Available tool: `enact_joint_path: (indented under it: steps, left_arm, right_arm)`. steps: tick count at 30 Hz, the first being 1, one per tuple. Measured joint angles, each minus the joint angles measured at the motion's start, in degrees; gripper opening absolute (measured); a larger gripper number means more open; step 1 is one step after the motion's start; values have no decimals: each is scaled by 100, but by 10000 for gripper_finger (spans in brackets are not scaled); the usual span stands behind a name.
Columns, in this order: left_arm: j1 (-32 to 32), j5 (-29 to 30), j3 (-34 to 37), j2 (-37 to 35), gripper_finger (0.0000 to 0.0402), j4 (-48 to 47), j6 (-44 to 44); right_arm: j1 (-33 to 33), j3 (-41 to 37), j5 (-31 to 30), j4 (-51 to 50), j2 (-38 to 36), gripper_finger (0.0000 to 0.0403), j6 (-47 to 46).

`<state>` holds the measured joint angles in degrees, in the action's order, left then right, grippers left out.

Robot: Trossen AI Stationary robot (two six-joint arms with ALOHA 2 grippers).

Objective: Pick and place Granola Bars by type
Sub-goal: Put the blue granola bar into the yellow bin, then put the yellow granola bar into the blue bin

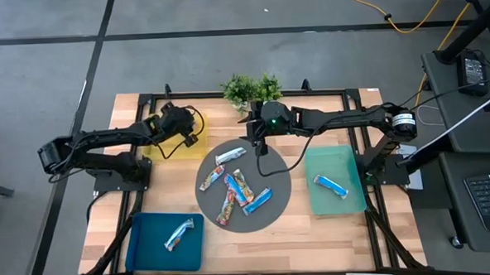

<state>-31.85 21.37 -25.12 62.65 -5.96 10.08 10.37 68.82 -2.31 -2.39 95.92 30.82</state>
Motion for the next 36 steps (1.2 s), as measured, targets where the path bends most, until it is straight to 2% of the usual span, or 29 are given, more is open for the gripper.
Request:
enact_joint_path:
  steps: [2, 8, 11, 16, 22, 36]
  left_arm:
    - [113, 127, 60, 2, 163, 102, 0]
    - [333, 1450, 155, 2, 188, 551, 277]
    - [419, 1887, 155, 2, 189, 743, 327]
    - [606, 2012, 155, 2, 183, 817, 316]
    - [978, 2580, 155, -20, 176, 800, 405]
    - [1857, 3171, 157, -544, 172, 814, 561]
  right_arm:
    - [0, 0, 0, -2, 0, 243, 90]
    - [0, 1, 0, -2, 0, 243, 100]
    - [0, 2, 0, -16, 0, 243, 89]
    - [0, 2, 0, -161, 0, 243, 104]
    - [-308, 7, -16, -957, 179, 243, 994]
    - [-501, 7, 2, -1026, 643, 243, 648]
